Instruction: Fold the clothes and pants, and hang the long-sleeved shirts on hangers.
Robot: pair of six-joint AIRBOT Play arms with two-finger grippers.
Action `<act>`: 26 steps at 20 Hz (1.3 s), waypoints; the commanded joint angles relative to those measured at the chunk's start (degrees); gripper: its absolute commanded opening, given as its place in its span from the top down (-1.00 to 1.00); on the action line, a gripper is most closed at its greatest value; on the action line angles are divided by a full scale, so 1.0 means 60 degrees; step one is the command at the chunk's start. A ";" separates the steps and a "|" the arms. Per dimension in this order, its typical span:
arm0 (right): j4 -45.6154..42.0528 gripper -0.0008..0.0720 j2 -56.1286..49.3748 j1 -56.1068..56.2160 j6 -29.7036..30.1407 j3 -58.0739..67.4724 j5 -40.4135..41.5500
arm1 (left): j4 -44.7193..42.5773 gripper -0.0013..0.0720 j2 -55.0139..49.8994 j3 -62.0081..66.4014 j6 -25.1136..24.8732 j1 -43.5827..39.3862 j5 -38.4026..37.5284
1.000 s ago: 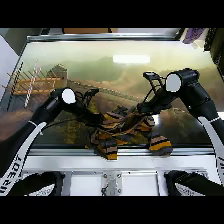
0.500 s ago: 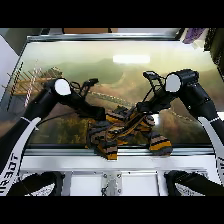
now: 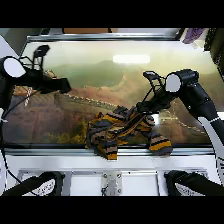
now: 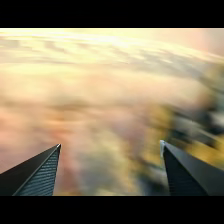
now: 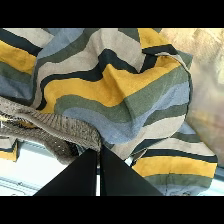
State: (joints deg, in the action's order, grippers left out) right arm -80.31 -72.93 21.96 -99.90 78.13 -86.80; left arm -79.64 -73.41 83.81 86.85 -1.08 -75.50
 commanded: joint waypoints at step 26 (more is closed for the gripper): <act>0.0000 0.93 -0.0084 0.0000 0.0004 -0.0004 -0.0007 | -0.5009 -1.00 -0.7512 0.3279 0.0029 0.3785 0.3534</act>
State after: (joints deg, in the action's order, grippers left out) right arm -80.34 -73.34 21.96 -99.88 78.13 -86.85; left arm -109.75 -117.47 103.35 86.87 21.37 -55.20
